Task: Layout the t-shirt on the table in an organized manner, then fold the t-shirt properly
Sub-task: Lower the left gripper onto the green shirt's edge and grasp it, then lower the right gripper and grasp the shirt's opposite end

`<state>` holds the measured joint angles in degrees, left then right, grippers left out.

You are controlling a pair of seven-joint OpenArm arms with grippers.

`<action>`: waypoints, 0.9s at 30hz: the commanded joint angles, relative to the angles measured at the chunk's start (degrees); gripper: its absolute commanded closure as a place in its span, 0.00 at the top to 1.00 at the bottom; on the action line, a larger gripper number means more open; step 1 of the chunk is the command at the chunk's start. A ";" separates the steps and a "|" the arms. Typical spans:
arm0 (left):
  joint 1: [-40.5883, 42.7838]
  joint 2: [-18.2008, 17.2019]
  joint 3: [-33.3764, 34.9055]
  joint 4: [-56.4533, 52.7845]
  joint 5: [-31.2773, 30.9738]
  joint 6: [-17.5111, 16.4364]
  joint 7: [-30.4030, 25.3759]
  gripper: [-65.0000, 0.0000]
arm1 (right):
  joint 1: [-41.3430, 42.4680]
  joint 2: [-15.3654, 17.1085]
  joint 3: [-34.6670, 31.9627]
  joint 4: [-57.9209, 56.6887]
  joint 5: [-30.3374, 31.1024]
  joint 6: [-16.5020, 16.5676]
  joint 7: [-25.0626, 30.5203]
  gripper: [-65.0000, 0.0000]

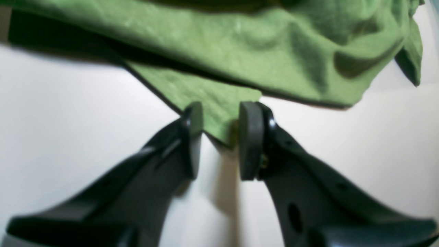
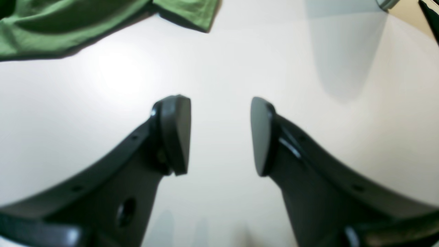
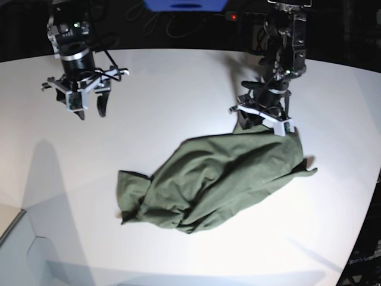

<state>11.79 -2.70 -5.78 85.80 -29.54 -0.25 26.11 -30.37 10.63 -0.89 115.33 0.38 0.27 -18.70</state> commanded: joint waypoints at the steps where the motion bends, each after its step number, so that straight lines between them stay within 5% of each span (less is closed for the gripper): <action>1: -0.58 0.19 -0.06 0.49 -0.22 0.03 0.40 0.28 | 0.00 0.31 0.14 0.85 -0.07 0.12 1.51 0.44; 9: -0.32 -1.04 3.28 -3.65 0.40 0.03 0.75 0.25 | 0.00 0.31 0.14 0.85 -0.07 0.12 1.51 0.44; 12: -0.50 -2.53 4.86 -8.39 0.31 0.03 0.40 0.03 | 0.00 0.31 0.14 0.85 -0.07 0.12 1.51 0.44; 17: -0.06 -2.53 3.98 -10.85 0.31 0.03 0.75 0.00 | 0.00 0.14 0.14 0.85 -0.07 0.12 1.51 0.44; 27: 12.69 -8.16 -1.30 12.00 -0.13 0.38 0.75 0.01 | 1.67 0.05 0.05 0.85 -0.07 0.12 1.51 0.44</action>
<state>24.69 -10.37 -6.87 96.66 -29.15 0.05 28.45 -28.47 10.31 -1.02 115.24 0.43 0.40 -18.85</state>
